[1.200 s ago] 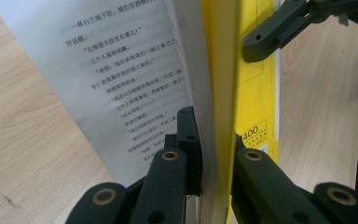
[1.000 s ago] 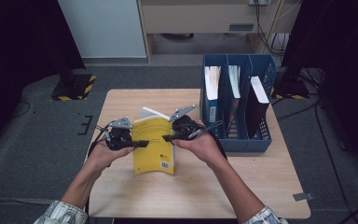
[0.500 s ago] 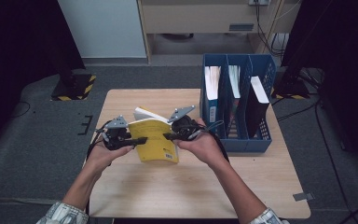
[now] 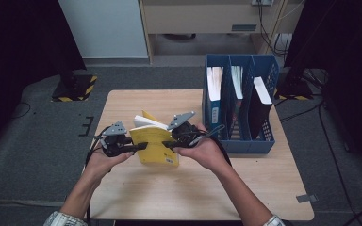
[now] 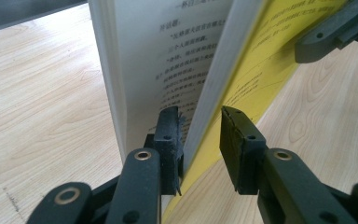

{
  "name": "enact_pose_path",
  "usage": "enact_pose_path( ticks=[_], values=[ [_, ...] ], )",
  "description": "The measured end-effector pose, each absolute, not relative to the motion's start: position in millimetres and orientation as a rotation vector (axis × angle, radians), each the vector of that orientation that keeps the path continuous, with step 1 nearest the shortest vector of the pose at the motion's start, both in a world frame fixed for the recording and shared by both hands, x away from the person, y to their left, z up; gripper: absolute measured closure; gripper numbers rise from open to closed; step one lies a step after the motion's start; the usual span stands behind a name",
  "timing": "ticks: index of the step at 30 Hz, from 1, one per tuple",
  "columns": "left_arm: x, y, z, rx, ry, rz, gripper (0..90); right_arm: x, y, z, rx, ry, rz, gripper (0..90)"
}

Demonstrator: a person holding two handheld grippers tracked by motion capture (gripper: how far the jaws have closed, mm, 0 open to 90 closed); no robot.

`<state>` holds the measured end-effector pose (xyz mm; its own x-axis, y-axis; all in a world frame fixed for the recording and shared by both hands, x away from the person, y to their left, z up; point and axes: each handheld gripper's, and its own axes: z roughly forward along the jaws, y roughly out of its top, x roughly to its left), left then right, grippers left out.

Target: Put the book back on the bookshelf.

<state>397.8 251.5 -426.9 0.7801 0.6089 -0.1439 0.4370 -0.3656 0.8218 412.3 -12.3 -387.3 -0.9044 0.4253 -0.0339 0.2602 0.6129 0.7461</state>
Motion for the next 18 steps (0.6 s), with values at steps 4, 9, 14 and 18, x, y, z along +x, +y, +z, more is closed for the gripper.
enact_pose_path(
  ticks=[4,9,14,18],
  values=[
    [398,252,-427,2.019,0.781,0.230,68.1,413,-9,-386,0.552,2.611,1.153,69.6],
    [398,258,-431,2.001,0.831,0.283,59.3,414,-9,-386,0.562,2.590,1.139,73.6],
    [396,269,-440,1.999,0.888,0.312,52.1,418,-10,-386,0.581,2.575,1.134,74.1],
    [394,275,-448,2.028,0.934,0.338,43.6,418,-11,-386,0.594,2.572,1.133,74.0]
  ],
)
